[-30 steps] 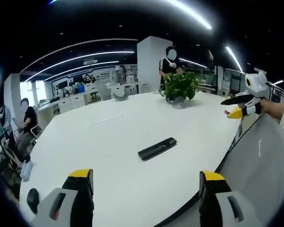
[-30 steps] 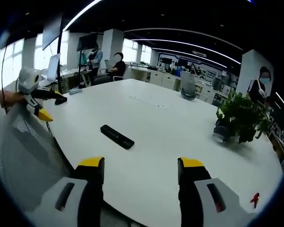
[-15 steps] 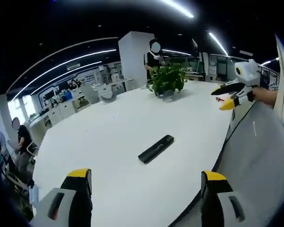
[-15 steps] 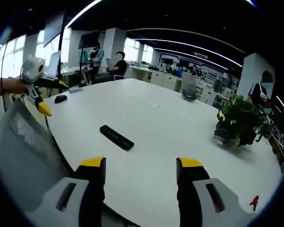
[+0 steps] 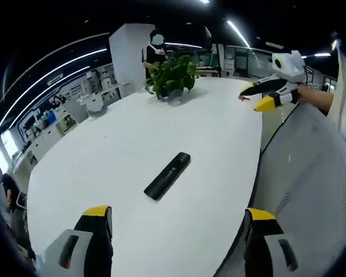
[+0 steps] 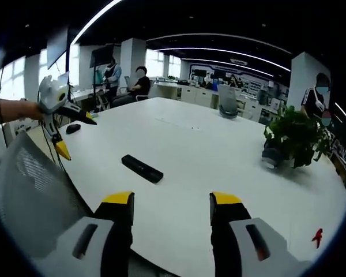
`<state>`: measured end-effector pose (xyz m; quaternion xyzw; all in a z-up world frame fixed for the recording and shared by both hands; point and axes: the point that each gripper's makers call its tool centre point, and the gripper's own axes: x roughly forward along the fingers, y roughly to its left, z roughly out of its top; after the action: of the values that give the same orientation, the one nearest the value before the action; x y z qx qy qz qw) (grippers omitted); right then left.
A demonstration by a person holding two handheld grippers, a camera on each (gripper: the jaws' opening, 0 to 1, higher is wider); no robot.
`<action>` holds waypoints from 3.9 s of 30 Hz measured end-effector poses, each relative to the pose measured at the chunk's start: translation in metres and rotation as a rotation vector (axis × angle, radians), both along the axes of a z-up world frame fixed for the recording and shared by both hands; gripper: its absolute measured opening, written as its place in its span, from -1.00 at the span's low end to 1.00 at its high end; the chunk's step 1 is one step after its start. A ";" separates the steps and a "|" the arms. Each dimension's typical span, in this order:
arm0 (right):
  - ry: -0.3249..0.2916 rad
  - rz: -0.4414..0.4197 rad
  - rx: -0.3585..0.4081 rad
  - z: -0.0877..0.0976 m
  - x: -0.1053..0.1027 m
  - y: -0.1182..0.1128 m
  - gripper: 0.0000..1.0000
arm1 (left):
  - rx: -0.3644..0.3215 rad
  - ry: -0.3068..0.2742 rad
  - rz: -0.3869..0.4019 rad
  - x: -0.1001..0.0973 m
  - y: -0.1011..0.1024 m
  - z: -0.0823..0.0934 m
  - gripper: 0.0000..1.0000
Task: Press the specified remote control buttons in sequence, fully releasing each button before pressing the next.
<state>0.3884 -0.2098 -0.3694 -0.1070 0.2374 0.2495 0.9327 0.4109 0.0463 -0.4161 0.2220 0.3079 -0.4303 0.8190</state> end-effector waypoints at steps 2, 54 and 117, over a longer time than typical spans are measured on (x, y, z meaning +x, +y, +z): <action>0.002 0.004 -0.001 -0.001 0.000 0.000 0.03 | 0.012 0.016 -0.020 0.003 -0.004 -0.005 0.95; 0.020 0.017 -0.030 -0.006 -0.002 0.000 -0.24 | 0.333 0.232 -0.292 0.083 -0.052 -0.091 0.85; 0.045 0.032 -0.064 -0.013 -0.004 -0.001 -0.37 | 0.474 0.238 -0.475 0.102 -0.061 -0.107 -0.51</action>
<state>0.3847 -0.2109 -0.3825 -0.1351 0.2644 0.2591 0.9191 0.5129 -0.0149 -0.5234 0.4196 0.4320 -0.5483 0.5803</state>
